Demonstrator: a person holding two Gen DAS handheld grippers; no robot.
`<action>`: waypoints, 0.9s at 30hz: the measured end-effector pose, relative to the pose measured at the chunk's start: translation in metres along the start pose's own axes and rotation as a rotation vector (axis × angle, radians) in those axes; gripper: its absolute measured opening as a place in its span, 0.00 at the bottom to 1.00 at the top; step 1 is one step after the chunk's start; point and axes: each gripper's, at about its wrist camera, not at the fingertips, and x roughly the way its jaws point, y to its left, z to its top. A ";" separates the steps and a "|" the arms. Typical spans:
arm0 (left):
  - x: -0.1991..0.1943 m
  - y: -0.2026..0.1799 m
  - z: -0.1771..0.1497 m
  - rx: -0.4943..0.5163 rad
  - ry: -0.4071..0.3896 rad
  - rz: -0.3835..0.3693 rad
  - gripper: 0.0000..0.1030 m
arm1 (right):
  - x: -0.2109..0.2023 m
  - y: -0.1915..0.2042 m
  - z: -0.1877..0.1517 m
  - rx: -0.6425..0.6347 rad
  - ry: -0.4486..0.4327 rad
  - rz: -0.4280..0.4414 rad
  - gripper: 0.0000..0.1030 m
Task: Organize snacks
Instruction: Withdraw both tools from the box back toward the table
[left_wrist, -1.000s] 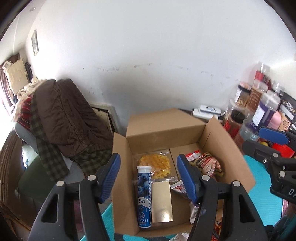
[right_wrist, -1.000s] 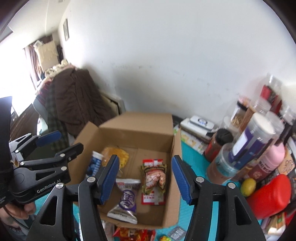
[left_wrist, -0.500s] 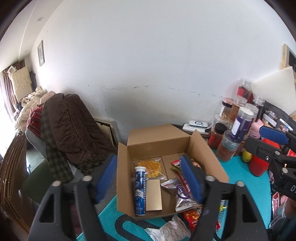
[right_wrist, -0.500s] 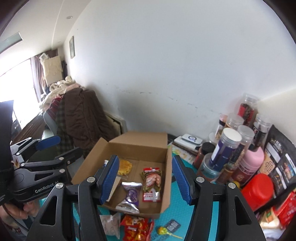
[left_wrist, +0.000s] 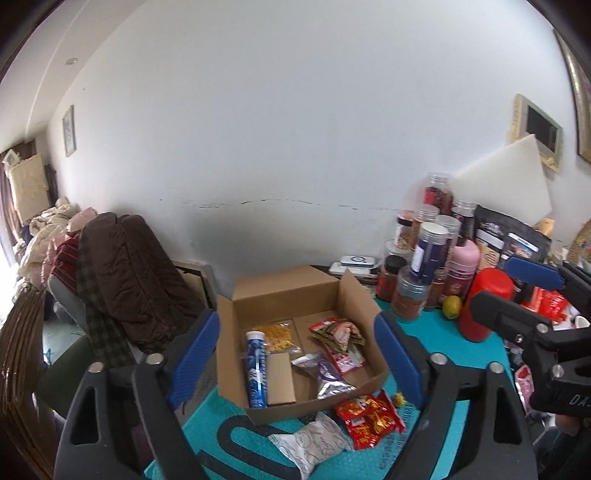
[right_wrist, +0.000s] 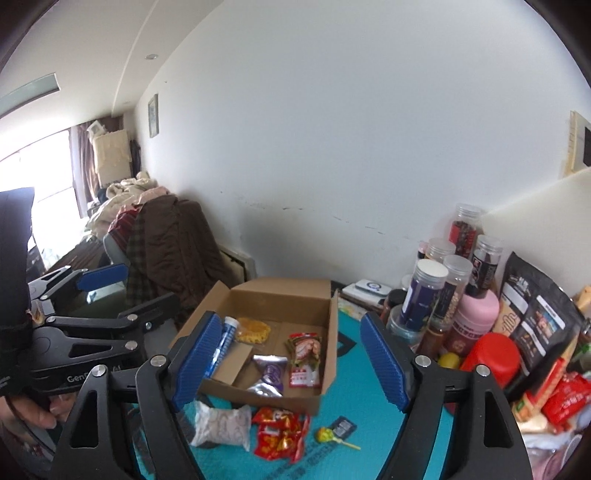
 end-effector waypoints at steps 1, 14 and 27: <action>-0.003 -0.002 -0.002 0.002 -0.003 -0.008 0.93 | -0.005 0.001 -0.003 -0.001 -0.003 0.000 0.76; -0.026 -0.011 -0.028 0.033 -0.011 -0.065 0.95 | -0.033 0.007 -0.041 0.012 -0.021 0.001 0.81; -0.026 -0.014 -0.061 0.030 0.016 -0.107 0.95 | -0.027 0.015 -0.078 0.008 0.028 -0.005 0.81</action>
